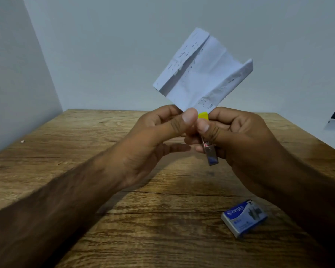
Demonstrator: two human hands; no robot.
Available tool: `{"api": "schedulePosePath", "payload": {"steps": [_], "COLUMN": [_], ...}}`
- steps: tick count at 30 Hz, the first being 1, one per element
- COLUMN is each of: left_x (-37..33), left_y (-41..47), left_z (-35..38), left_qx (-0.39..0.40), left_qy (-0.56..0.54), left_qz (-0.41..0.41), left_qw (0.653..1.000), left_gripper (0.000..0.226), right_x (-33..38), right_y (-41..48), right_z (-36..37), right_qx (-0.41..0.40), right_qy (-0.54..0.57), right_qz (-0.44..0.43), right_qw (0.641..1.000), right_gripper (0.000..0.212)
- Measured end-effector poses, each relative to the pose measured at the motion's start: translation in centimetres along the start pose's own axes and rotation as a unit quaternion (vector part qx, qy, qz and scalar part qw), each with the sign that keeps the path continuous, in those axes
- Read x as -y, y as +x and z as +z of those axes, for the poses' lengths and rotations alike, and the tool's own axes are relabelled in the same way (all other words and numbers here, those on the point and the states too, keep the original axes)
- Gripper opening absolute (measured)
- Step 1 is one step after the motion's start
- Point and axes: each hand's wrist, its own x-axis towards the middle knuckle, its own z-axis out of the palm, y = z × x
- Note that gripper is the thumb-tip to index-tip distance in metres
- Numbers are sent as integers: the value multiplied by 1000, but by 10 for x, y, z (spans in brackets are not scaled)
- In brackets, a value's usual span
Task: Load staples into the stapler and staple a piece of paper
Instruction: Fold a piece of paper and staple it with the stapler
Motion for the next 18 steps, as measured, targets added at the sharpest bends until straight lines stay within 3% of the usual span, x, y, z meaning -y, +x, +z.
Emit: {"api": "schedulePosePath", "payload": {"steps": [4,12,18], "left_x": [8,15,16], "left_y": [-6,-9,-9], "left_z": [18,26,31], "left_qx": [47,-29,-65], "left_qy": [16,44,54], "left_qz": [37,59,17], "left_qw": [998,997,996], "left_gripper": [40,21,19], "right_x": [-1,-4,-6], "right_y": [-3,-2,-3], "right_z": [5,8,9], "right_qx": [10,-13,-46], "right_qy": [47,49,32], "right_qz": [5,9,51], "right_qw": [999,999,997], "right_gripper": [32,10,14]}}
